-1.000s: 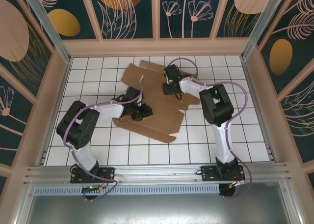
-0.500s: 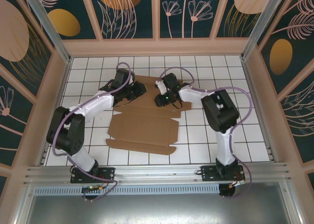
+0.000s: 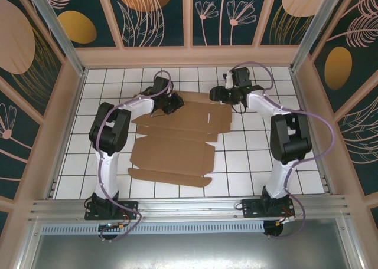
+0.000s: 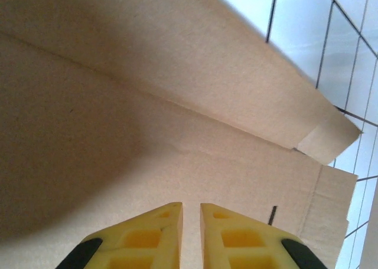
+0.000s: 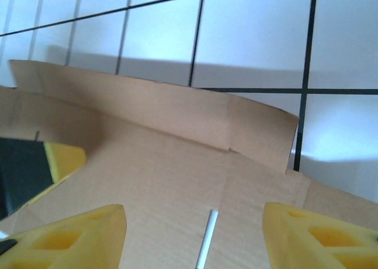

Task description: Fold the paper box

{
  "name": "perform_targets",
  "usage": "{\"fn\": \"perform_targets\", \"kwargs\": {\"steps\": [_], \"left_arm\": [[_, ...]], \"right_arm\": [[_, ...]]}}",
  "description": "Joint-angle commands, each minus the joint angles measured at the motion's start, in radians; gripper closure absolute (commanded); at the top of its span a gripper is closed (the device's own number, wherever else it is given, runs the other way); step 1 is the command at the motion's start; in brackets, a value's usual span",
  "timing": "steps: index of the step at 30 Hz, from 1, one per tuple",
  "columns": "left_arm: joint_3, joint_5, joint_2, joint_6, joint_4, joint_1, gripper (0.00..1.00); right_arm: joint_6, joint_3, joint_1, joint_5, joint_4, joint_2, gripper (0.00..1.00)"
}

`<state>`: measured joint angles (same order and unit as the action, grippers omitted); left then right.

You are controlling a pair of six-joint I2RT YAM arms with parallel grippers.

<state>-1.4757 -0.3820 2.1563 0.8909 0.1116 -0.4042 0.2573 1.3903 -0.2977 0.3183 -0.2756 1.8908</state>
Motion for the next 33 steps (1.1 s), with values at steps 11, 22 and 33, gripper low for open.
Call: {"fn": "perform_targets", "kwargs": {"steps": [11,22,33], "left_arm": [[-0.023,-0.103,0.125,0.113,-0.079,0.033,0.87],[-0.007,-0.153,0.148,0.178,-0.173,0.033,0.87],[-0.006,-0.087,0.143,0.201,-0.158,0.032,0.91]], "right_arm": [[0.069,0.022,-0.093,-0.268,-0.223,0.178,0.46],[-0.015,0.120,-0.005,-0.225,-0.237,0.250,0.45],[-0.058,0.490,0.056,-0.110,-0.288,0.332,0.38]]}}
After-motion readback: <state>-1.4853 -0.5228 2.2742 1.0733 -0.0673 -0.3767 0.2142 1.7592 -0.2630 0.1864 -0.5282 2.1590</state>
